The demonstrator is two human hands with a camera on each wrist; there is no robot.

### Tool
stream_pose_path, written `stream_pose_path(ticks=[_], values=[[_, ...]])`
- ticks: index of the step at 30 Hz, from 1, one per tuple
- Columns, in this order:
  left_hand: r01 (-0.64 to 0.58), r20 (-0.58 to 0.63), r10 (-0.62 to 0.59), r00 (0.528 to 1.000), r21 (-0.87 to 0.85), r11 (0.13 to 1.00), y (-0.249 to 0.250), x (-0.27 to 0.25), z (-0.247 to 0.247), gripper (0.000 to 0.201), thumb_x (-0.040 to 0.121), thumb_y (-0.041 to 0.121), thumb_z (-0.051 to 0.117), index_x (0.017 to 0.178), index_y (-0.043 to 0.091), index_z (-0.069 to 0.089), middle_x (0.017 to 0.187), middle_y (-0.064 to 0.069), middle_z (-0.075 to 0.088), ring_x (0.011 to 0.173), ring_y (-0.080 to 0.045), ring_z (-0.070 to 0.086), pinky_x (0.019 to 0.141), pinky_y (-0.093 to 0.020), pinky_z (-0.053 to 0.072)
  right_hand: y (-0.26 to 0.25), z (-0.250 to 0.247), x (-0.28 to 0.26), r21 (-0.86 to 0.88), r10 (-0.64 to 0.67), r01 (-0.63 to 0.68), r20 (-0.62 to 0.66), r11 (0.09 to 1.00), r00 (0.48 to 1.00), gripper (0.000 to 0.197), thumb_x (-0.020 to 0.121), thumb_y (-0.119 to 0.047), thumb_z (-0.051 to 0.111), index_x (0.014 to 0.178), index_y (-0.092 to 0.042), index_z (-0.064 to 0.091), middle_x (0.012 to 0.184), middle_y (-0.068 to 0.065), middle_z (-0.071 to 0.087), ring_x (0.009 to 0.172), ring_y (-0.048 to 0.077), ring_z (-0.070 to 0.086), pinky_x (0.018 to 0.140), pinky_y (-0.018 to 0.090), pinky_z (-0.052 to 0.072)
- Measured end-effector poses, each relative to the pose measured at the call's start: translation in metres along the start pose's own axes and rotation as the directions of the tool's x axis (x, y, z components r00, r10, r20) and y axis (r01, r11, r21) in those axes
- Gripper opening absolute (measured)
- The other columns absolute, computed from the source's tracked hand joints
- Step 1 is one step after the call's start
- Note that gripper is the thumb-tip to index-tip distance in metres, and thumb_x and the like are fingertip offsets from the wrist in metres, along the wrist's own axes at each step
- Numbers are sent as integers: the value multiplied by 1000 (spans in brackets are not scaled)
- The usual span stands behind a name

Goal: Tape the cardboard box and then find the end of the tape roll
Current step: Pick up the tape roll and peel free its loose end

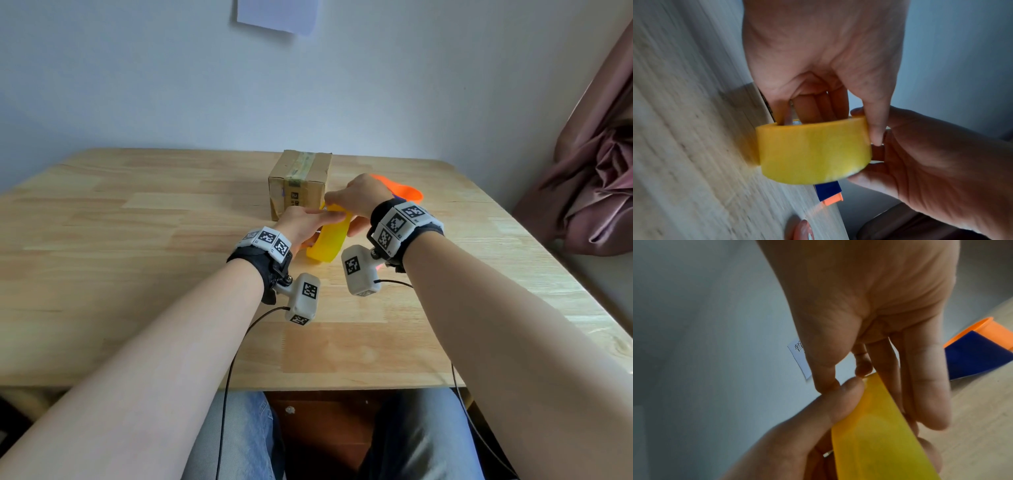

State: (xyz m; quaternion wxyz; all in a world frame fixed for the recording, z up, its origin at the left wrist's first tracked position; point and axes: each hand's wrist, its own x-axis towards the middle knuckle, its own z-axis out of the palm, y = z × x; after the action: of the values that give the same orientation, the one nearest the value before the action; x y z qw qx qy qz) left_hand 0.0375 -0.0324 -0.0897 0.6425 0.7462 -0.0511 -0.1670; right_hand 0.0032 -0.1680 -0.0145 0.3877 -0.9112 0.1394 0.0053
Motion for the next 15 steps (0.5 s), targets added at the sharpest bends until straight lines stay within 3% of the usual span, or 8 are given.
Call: stream_pose_path(ticks=[2,4,6,9,12,15], values=[[1,17,-1,1000,5,1000,0,-1,0,62,73,39,91,126,12,74,113,-9,79,109,-27,72,87,-39,53,0,-2,-2,-17,9,-9,44,1000,999,32,88,-38,74,103,-11,66,109,15,74,89,32,79,73,42,66],[0,30,-1,1000,24,1000,-1,-2,0,66,72,39,92,128,11,73,116,-9,78,111,-27,71,90,-40,53,-1,-5,-5,-86,36,-27,100,996,994,38,88,-40,70,107,-8,64,100,12,73,74,30,81,65,37,64],[0,50,-2,999,44,999,-1,-2,1,67,69,39,92,127,10,73,117,-10,78,113,-29,70,98,-44,53,-2,-7,-9,-115,51,-40,93,993,994,39,85,-44,67,105,-11,63,93,9,76,64,29,80,71,39,65],[-5,69,1,998,54,999,-1,-3,1,70,64,39,94,124,9,74,116,-11,78,115,-30,70,104,-47,53,-1,-8,-12,-122,42,-33,70,992,997,39,83,-46,68,103,-13,63,90,10,79,63,28,80,80,46,65],[-13,68,10,998,48,999,-2,-3,1,95,43,49,93,126,9,74,115,-11,79,112,-29,72,103,-46,53,0,-9,-12,-113,27,-21,53,993,998,38,84,-45,68,103,-12,65,88,10,80,64,27,80,81,45,65],[-15,69,12,998,34,999,-3,-3,1,98,39,51,93,126,9,74,114,-11,79,111,-30,72,103,-47,54,1,-9,-12,-123,21,-15,48,992,999,37,85,-45,67,103,-13,65,85,10,80,64,25,80,79,43,66]])
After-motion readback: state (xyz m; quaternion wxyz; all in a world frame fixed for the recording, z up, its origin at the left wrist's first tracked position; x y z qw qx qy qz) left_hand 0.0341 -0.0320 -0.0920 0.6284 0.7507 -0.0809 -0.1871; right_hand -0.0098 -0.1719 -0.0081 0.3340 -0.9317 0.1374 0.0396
